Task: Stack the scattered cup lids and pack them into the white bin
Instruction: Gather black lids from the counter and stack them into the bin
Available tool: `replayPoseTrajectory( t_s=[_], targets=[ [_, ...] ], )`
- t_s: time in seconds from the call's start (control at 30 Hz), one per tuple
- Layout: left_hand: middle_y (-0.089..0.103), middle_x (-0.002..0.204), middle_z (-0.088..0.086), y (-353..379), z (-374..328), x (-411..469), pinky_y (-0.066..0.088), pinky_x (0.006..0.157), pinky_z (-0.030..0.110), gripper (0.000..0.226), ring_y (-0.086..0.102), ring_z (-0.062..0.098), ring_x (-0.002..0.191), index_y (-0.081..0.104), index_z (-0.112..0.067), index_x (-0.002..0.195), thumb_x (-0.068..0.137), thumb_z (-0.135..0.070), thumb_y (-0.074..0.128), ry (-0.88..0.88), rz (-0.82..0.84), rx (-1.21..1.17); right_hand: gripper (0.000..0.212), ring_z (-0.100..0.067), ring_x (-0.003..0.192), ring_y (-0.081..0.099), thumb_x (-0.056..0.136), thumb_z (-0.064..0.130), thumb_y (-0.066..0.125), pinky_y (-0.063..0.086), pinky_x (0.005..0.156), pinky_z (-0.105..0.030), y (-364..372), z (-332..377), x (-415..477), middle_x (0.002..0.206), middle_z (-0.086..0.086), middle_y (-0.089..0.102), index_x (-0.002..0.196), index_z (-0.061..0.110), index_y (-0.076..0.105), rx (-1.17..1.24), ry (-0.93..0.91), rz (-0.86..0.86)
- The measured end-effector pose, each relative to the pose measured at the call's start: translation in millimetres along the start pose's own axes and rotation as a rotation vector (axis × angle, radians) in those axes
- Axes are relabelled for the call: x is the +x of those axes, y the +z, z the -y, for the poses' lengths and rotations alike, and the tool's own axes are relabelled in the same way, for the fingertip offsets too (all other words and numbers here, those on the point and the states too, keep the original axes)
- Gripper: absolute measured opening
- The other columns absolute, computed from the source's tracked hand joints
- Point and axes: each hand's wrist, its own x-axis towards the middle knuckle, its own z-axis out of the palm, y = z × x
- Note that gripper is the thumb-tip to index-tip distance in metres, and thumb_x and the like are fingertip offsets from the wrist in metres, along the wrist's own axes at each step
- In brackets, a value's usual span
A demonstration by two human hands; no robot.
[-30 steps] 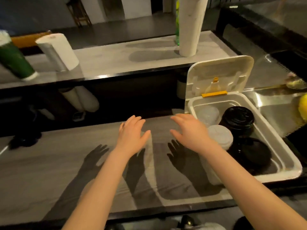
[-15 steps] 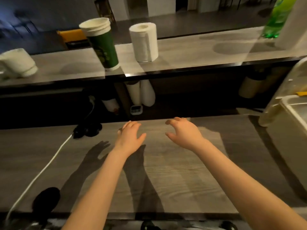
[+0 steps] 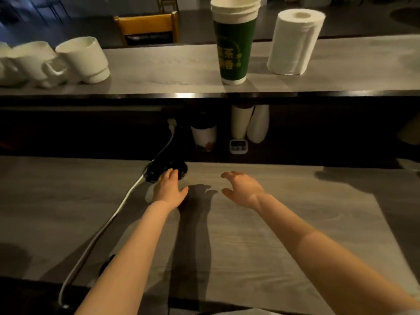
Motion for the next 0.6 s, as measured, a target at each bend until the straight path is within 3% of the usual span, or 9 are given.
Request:
replayPoseTrajectory(
  t_s=[0.27, 0.37, 0.5, 0.6],
  targets=[
    [0.002, 0.159, 0.004, -3, 60, 64, 0.017, 0.117, 0.039, 0.077, 0.004, 0.029, 0.145, 0.010, -0.013, 0.151, 0.092, -0.037, 0.054, -0.132, 0.053, 0.017, 0.066, -0.025, 0.142, 0.025, 0.095, 0.030, 0.049, 0.028, 0.113, -0.036, 31, 34, 78, 0.158, -0.003, 0.018, 0.151, 0.024, 0.015, 0.022, -0.016, 0.213],
    [0.006, 0.159, 0.006, 8, 64, 73, 0.011, 0.117, 0.038, 0.072, -0.001, 0.028, 0.146, 0.018, -0.011, 0.149, 0.092, -0.038, 0.054, -0.112, 0.039, 0.023, 0.066, -0.028, 0.137, 0.032, 0.094, 0.027, 0.052, 0.031, 0.109, -0.036, 40, 41, 97, 0.155, -0.006, 0.023, 0.150, 0.021, 0.017, 0.019, -0.013, 0.242],
    [0.014, 0.156, 0.012, 25, 63, 68, 0.015, 0.116, 0.042, 0.042, 0.001, 0.033, 0.144, 0.051, -0.008, 0.121, 0.087, -0.032, 0.061, -0.037, -0.088, -0.039, 0.068, -0.028, 0.134, 0.033, 0.091, 0.028, 0.056, 0.031, 0.108, -0.037, 50, 43, 108, 0.152, -0.004, 0.028, 0.149, 0.020, 0.020, -0.017, -0.009, 0.234],
    [0.007, 0.157, 0.009, 30, 60, 65, 0.030, 0.107, 0.041, 0.028, 0.012, 0.034, 0.143, 0.050, -0.010, 0.106, 0.088, -0.028, 0.063, -0.066, -0.016, -0.119, 0.068, -0.026, 0.134, 0.034, 0.091, 0.031, 0.056, 0.034, 0.108, -0.038, 52, 41, 111, 0.150, -0.003, 0.032, 0.148, 0.022, 0.020, -0.003, 0.009, 0.188]
  ],
)
